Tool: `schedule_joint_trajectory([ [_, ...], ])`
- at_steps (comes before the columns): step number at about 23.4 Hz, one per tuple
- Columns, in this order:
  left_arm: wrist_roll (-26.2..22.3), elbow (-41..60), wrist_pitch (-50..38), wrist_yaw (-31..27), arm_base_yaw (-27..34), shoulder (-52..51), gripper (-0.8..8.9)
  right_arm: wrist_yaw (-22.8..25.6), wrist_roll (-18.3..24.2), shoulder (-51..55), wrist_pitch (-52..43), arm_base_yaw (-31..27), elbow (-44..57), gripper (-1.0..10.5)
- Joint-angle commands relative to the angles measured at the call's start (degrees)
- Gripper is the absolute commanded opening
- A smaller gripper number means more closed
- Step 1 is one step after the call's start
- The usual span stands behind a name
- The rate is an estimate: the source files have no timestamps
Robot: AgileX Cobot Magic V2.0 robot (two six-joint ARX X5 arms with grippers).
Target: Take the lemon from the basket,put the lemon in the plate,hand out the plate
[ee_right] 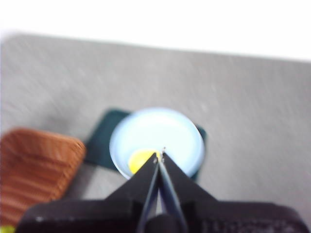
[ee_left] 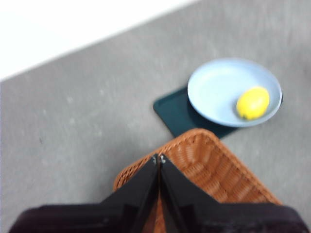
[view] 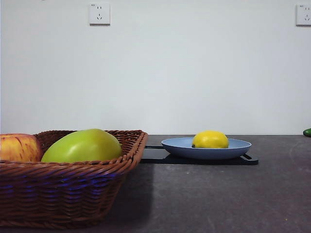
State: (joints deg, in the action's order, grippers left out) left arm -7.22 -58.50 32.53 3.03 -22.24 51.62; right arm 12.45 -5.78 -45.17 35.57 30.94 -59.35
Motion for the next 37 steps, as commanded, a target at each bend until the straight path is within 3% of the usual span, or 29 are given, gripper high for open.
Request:
schedule_joint_trajectory([
  [1,3.17,8.28,-6.14,0.39,-0.20,-6.95,0.06,0.42,0.87,3.52,-7.23,1.38,8.22,0.0],
  [5,7.63,21.79,-14.53,0.48,-0.22,-19.67,0.06,0.37,0.85,11.02,-21.53,2.82,24.13,0.0],
  [8,10.29,25.57,-17.88,0.35,-0.22,-25.24,0.06,0.61,-5.62,13.03,-26.43,2.93,29.64,0.0],
  [13,10.45,25.57,-17.90,0.15,-0.22,-25.53,0.08,4.44,-6.19,13.05,-26.56,2.84,29.64,0.0],
  [27,10.25,25.57,-16.06,-0.15,0.13,-28.22,0.08,4.44,-6.19,13.38,-26.56,2.84,29.64,0.0],
  [30,3.80,25.75,-12.37,-0.31,2.10,-33.70,0.08,4.44,-6.19,13.46,-26.56,2.84,29.64,0.0],
  [37,3.34,35.45,-14.21,-7.85,11.67,-47.47,0.08,4.42,-6.19,13.46,-26.56,2.84,29.64,0.0],
])
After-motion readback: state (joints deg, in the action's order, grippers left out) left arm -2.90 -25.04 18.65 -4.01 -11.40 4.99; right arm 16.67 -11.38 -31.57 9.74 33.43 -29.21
